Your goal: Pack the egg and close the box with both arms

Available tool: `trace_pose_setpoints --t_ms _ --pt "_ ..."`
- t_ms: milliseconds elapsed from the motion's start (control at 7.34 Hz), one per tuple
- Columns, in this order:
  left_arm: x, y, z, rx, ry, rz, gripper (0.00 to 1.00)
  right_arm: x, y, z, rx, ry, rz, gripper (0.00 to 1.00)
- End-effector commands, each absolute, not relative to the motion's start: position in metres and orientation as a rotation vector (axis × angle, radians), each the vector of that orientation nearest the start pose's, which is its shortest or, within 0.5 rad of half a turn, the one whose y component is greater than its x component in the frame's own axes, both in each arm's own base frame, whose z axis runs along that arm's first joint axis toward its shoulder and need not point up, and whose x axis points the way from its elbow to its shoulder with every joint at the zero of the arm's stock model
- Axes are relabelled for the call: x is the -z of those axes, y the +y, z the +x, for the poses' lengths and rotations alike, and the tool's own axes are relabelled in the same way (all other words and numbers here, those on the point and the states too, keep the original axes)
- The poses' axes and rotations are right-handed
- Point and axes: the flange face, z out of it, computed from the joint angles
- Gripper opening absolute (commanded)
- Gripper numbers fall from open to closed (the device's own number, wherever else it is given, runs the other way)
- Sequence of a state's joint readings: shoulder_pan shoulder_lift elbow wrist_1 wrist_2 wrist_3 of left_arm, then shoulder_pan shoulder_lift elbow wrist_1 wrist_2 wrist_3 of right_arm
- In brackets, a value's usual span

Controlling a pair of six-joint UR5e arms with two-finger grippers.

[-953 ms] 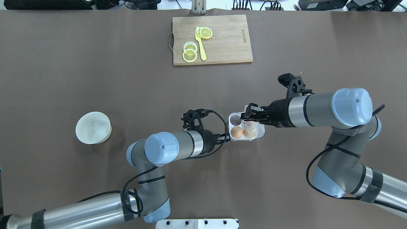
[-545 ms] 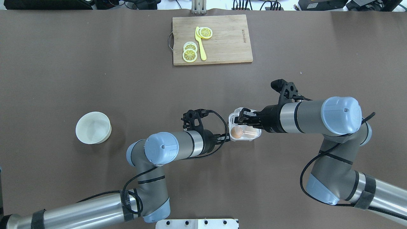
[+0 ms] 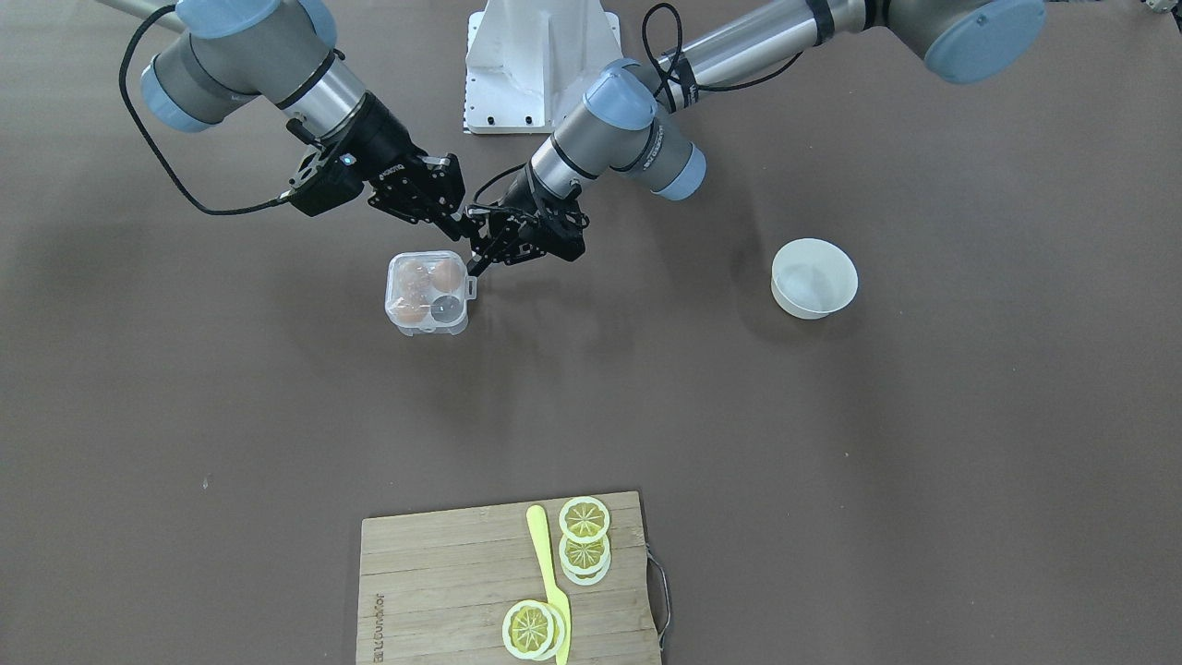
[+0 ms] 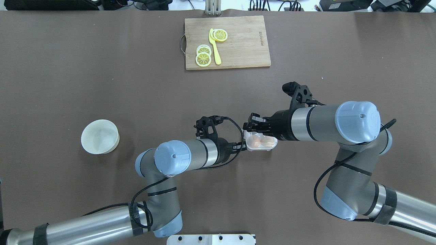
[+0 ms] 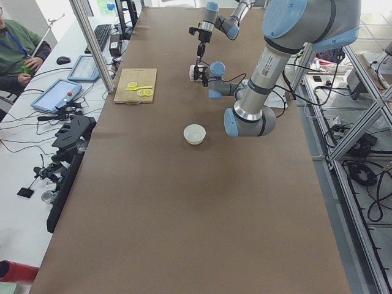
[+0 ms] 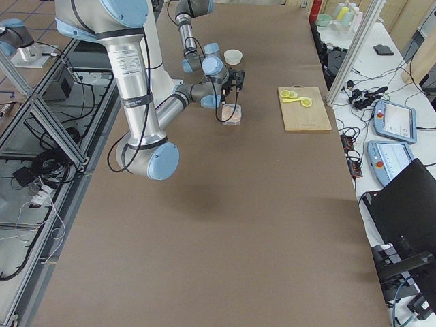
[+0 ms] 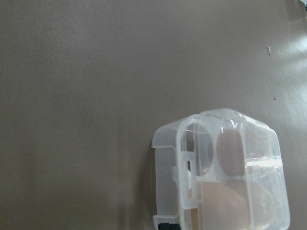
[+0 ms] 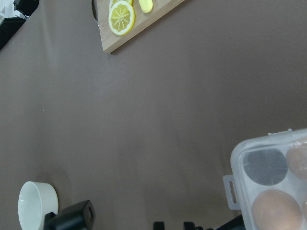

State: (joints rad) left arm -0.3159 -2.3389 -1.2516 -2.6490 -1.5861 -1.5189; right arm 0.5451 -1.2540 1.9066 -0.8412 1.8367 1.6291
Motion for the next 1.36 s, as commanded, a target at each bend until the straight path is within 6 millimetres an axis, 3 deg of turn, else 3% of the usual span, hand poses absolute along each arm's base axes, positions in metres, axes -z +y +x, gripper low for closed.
trace_pose_setpoints --t_ms 0,136,272,409,545,681,817,1090,1226 --pt "-0.22 -0.37 0.665 0.184 1.475 0.292 0.17 -0.228 -0.381 -0.4 -0.341 -1.37 0.121 1.0" --pt "-0.235 -0.37 0.653 0.074 1.448 0.353 0.99 -0.215 -0.382 -0.391 -0.356 -1.348 0.12 1.0" --pt "-0.249 -0.382 0.627 0.068 1.436 0.373 0.98 -0.198 -0.388 -0.382 -0.37 -1.325 0.114 1.0" --pt "-0.251 -0.407 0.597 0.026 1.43 0.308 0.98 -0.186 -0.404 -0.358 -0.366 -1.299 0.047 1.0" --pt "-0.259 -0.432 0.555 0.014 1.415 0.266 0.98 -0.186 -0.42 -0.335 -0.388 -1.259 0.015 1.0" --pt "-0.267 -0.463 0.509 0.009 1.402 0.217 0.98 -0.2 -0.436 -0.319 -0.428 -1.189 0.019 1.0" --pt "-0.269 -0.506 0.447 0.021 1.398 0.18 0.98 -0.217 -0.449 -0.31 -0.375 -1.104 0.057 1.0" --pt "-0.284 -0.544 0.342 -0.001 1.41 0.142 0.98 -0.262 -0.486 -0.242 -0.317 -0.97 0.079 1.0" --pt "-0.312 -0.558 0.296 -0.018 1.39 0.15 0.98 -0.297 -0.502 -0.204 -0.26 -0.893 0.079 1.0"
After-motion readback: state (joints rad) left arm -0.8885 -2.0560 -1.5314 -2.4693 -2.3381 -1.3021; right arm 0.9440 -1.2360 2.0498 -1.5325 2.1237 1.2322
